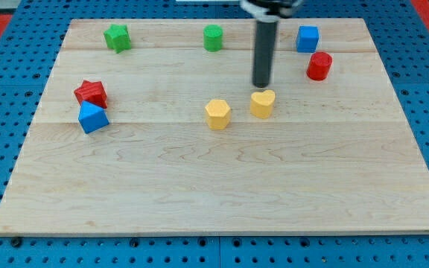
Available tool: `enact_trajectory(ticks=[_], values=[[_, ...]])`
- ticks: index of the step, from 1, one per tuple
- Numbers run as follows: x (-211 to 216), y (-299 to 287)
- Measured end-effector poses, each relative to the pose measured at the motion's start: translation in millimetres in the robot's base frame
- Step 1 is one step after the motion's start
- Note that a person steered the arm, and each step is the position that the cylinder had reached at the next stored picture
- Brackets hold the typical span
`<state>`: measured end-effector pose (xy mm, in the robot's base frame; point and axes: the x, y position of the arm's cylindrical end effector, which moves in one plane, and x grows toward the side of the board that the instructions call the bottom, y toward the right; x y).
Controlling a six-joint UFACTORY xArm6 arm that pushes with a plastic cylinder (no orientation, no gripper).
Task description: Move the red circle towards the center right
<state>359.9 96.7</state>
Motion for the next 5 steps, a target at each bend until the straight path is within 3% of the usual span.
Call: enact_trajectory(ticks=[1, 3, 4, 5], values=[[-7, 23], [-74, 49], [-62, 102], [-17, 93]])
